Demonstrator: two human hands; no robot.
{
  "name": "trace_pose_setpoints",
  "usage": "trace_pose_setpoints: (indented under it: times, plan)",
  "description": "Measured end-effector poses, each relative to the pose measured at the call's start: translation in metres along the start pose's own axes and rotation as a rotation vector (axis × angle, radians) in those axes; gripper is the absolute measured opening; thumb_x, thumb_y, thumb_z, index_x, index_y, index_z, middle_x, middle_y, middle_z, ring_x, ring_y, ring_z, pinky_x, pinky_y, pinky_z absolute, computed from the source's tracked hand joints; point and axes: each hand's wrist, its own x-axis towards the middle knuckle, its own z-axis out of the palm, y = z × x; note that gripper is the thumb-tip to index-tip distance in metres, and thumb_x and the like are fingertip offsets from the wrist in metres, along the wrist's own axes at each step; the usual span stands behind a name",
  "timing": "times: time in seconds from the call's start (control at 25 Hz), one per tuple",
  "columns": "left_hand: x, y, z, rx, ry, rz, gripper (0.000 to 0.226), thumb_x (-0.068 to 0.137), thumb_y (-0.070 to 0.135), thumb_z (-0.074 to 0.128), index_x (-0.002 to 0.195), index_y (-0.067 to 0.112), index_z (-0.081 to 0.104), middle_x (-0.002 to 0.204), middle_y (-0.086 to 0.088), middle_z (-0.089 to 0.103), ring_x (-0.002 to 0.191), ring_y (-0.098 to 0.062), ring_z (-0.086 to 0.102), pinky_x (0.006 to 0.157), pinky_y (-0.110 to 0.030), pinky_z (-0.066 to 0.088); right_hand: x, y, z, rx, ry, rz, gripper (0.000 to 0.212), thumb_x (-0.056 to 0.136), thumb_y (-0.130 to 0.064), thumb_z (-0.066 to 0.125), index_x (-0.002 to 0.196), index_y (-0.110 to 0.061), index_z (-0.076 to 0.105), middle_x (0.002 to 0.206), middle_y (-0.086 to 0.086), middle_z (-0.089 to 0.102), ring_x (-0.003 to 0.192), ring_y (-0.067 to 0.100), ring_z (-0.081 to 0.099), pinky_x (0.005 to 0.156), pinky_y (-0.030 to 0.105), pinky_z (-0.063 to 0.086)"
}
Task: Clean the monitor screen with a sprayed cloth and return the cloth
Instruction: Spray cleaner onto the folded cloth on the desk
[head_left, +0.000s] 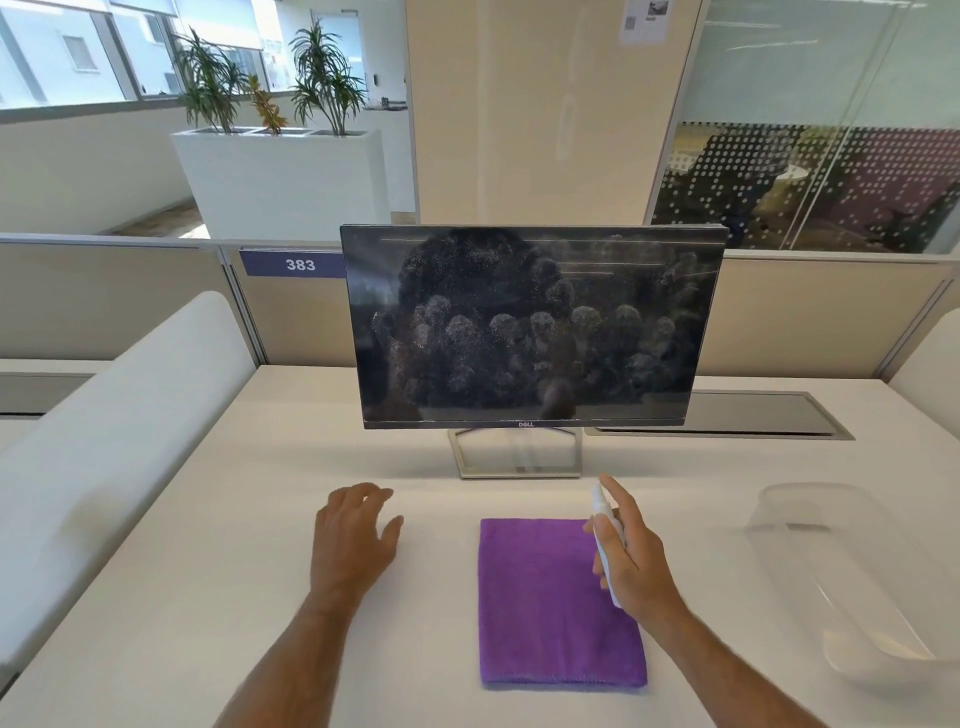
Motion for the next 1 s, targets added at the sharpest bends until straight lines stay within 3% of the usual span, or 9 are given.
trace_pose_setpoints:
  times: [0.08, 0.16, 0.24, 0.36, 0.48, 0.64, 0.8, 1.0]
  plan:
    - [-0.004, 0.012, 0.010, -0.031, -0.076, 0.032, 0.038, 0.075, 0.019, 0.086, 0.111, 0.012, 0.075, 0.113, -0.006, 0.072, 0.108, -0.034, 0.063, 0.087, -0.047, 0.054, -0.002, -0.002, -0.002, -0.021, -0.006, 0.015, 0.054, 0.095, -0.044, 0.051, 0.148, -0.038, 0.040, 0.102, -0.011, 0.068, 0.065, 0.010, 0.065, 0.051, 0.022, 0.056]
    - [-0.010, 0.021, 0.022, -0.044, -0.161, 0.033, 0.042, 0.081, 0.027, 0.081, 0.120, 0.015, 0.071, 0.123, -0.004, 0.069, 0.117, -0.029, 0.059, 0.096, -0.044, 0.050, -0.004, -0.002, -0.006, -0.103, -0.008, 0.027, 0.063, 0.091, -0.040, 0.067, 0.146, -0.046, 0.037, 0.132, -0.014, 0.055, 0.089, 0.014, 0.068, 0.065, 0.033, 0.064]
    - [-0.018, 0.026, 0.035, -0.038, -0.243, 0.012, 0.050, 0.087, 0.040, 0.072, 0.133, 0.019, 0.062, 0.136, 0.000, 0.061, 0.130, -0.025, 0.051, 0.106, -0.041, 0.042, -0.005, 0.003, -0.008, -0.167, -0.022, 0.035, 0.070, 0.091, -0.033, 0.070, 0.144, -0.051, 0.029, 0.140, -0.007, 0.054, 0.095, 0.022, 0.070, 0.069, 0.032, 0.065]
    - [-0.032, 0.029, 0.052, 0.072, -0.366, 0.001, 0.061, 0.098, 0.055, 0.046, 0.151, 0.025, 0.040, 0.160, 0.001, 0.037, 0.149, -0.022, 0.027, 0.121, -0.041, 0.021, -0.004, 0.008, -0.008, -0.253, -0.028, 0.081, 0.067, 0.099, -0.033, 0.058, 0.153, -0.048, 0.021, 0.144, 0.002, 0.056, 0.087, 0.021, 0.071, 0.060, 0.019, 0.060]
    - [-0.044, 0.027, 0.058, 0.137, -0.400, 0.026, 0.064, 0.102, 0.058, 0.027, 0.158, 0.028, 0.023, 0.168, 0.001, 0.014, 0.155, -0.022, 0.008, 0.124, -0.046, 0.004, -0.005, 0.009, -0.010, -0.360, -0.018, 0.137, 0.067, 0.100, -0.027, 0.056, 0.156, -0.041, 0.021, 0.150, 0.001, 0.051, 0.110, 0.023, 0.067, 0.085, 0.028, 0.058]
    - [-0.046, 0.023, 0.057, 0.176, -0.419, 0.070, 0.069, 0.100, 0.063, 0.021, 0.160, 0.029, 0.014, 0.169, 0.001, 0.006, 0.156, -0.021, 0.001, 0.124, -0.048, -0.001, -0.009, 0.012, -0.019, -0.453, -0.060, 0.182, 0.082, 0.086, -0.005, 0.062, 0.154, -0.037, 0.027, 0.146, 0.002, 0.055, 0.122, 0.025, 0.059, 0.094, 0.028, 0.051]
    - [-0.047, 0.022, 0.058, 0.190, -0.426, 0.077, 0.070, 0.100, 0.064, 0.019, 0.160, 0.030, 0.011, 0.169, 0.002, 0.003, 0.156, -0.020, -0.001, 0.123, -0.048, -0.004, -0.011, 0.013, -0.018, -0.537, -0.079, 0.221, 0.081, 0.089, -0.010, 0.064, 0.154, -0.038, 0.024, 0.150, 0.000, 0.050, 0.126, 0.024, 0.059, 0.098, 0.031, 0.053]
    - [-0.048, 0.022, 0.057, 0.210, -0.428, 0.073, 0.070, 0.099, 0.065, 0.016, 0.160, 0.032, 0.008, 0.169, 0.003, 0.001, 0.156, -0.019, -0.003, 0.123, -0.047, -0.004, -0.012, 0.015, -0.020, -0.635, -0.077, 0.226, 0.076, 0.089, -0.014, 0.065, 0.153, -0.034, 0.028, 0.142, 0.002, 0.057, 0.119, 0.024, 0.062, 0.094, 0.031, 0.055]
